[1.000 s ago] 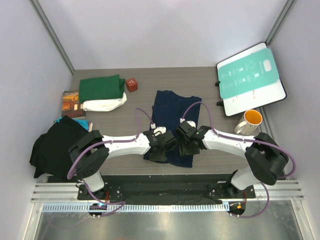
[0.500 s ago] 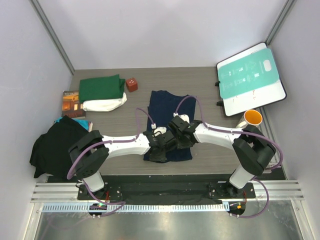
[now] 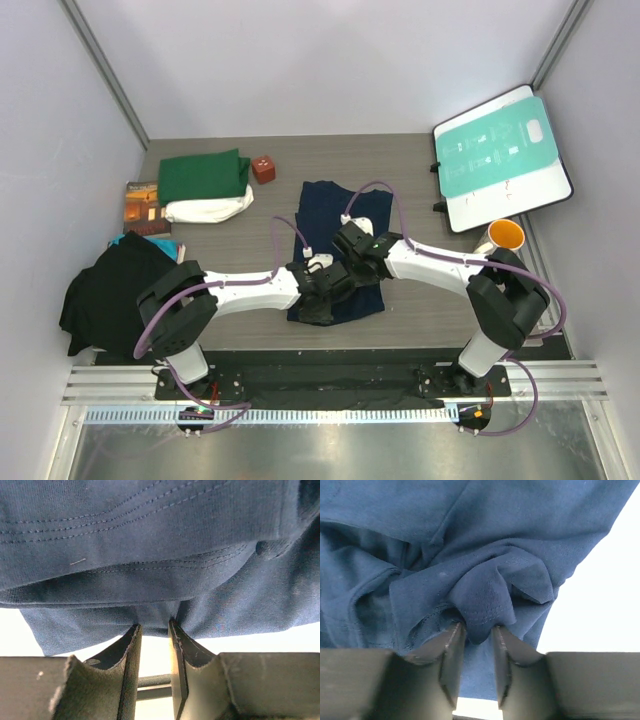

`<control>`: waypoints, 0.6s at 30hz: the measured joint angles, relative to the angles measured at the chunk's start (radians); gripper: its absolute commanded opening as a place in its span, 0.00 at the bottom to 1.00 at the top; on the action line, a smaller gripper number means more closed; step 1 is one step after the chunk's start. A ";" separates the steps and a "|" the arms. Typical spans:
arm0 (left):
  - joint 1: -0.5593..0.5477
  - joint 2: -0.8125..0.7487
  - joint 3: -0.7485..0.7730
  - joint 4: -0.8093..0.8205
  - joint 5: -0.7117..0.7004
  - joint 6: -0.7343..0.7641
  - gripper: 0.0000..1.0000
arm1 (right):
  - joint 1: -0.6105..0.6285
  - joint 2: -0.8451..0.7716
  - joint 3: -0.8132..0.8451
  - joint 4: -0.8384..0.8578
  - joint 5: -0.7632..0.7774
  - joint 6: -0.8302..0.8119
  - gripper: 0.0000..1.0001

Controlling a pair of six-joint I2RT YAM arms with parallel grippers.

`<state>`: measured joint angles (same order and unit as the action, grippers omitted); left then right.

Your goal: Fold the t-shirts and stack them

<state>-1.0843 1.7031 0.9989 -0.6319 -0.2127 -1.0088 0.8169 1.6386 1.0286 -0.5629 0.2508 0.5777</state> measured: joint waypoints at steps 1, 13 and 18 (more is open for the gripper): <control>0.000 0.000 0.000 0.000 0.000 0.000 0.28 | 0.000 0.000 0.005 -0.002 0.001 -0.005 0.38; 0.000 0.000 -0.008 0.009 0.001 0.003 0.28 | -0.009 -0.002 0.036 -0.041 0.036 -0.027 0.40; 0.000 0.000 -0.009 0.009 0.001 0.004 0.27 | -0.020 0.025 0.055 -0.042 0.045 -0.034 0.40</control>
<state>-1.0843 1.7027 0.9901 -0.6228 -0.2119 -1.0050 0.7967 1.6638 1.0832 -0.6052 0.2955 0.5434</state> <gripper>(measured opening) 0.279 0.399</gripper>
